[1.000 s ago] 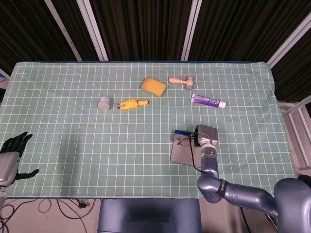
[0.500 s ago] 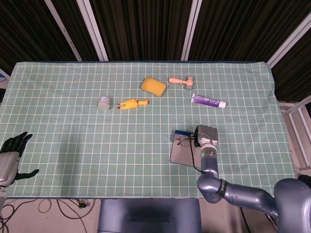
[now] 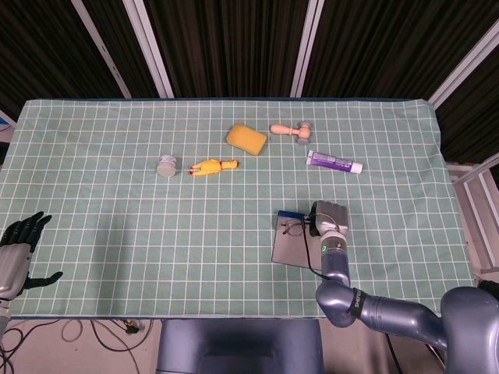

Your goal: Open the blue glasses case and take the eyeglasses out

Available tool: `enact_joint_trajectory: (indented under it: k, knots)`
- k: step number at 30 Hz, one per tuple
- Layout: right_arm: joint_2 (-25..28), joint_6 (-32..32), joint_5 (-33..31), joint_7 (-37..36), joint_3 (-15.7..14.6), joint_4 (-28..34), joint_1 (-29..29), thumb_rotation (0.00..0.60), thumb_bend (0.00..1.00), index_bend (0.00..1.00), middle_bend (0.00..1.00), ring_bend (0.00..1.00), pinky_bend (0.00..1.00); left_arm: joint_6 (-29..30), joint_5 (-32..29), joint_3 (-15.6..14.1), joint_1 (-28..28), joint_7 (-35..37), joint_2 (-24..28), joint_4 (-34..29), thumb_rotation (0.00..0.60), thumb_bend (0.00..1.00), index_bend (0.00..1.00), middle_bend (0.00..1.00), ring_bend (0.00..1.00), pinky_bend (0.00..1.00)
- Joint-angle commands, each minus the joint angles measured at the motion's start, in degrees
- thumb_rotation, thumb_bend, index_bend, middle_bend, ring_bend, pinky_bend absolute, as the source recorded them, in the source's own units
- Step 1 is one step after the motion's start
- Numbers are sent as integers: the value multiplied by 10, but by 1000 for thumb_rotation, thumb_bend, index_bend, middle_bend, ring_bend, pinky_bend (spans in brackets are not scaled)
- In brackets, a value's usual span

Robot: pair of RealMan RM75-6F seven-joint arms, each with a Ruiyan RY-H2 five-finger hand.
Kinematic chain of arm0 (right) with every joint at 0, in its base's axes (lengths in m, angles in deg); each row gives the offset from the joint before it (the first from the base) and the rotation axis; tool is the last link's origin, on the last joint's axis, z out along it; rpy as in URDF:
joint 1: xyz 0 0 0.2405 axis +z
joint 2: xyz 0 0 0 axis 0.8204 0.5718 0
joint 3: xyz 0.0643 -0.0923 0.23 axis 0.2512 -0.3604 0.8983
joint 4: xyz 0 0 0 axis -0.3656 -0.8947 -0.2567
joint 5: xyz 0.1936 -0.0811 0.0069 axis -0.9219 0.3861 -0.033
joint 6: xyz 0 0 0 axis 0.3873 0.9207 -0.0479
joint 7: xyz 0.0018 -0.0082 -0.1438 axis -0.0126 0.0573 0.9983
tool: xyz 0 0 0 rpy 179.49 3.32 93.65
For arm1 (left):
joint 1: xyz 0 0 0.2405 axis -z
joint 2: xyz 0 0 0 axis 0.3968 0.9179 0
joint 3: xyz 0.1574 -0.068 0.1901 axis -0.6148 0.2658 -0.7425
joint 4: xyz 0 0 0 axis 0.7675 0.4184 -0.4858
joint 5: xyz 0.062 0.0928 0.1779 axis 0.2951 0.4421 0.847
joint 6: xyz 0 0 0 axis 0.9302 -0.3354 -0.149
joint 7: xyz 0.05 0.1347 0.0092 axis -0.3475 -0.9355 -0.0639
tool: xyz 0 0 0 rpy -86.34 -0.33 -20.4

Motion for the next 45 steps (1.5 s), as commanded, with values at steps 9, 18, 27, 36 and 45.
enact_joint_trajectory:
  k: [9, 18, 27, 36, 45]
  knots:
    - [-4, -7, 48, -42, 3, 10, -6, 600, 566, 592, 895, 972, 982, 1, 1, 0, 0, 1, 0, 0, 600, 36, 0, 0, 0, 0]
    - [-27, -8, 156, -139, -2, -9, -29, 600, 566, 602, 895, 971, 982, 1, 1, 0, 0, 2, 0, 0, 600, 36, 0, 0, 0, 0]
    - [-46, -13, 239, -213, -7, -35, -48, 600, 567, 603, 895, 972, 981, 0, 1, 0, 0, 2, 0, 0, 600, 36, 0, 0, 0, 0]
    - [-57, -24, 317, -273, -22, -62, -66, 600, 567, 602, 895, 972, 981, 1, 3, -1, 0, 1, 0, 0, 600, 35, 0, 0, 0, 0]
    - [-70, -27, 342, -279, -26, -83, -72, 600, 567, 602, 895, 971, 981, 2, 4, 0, -1, 3, 0, 0, 600, 35, 0, 0, 0, 0]
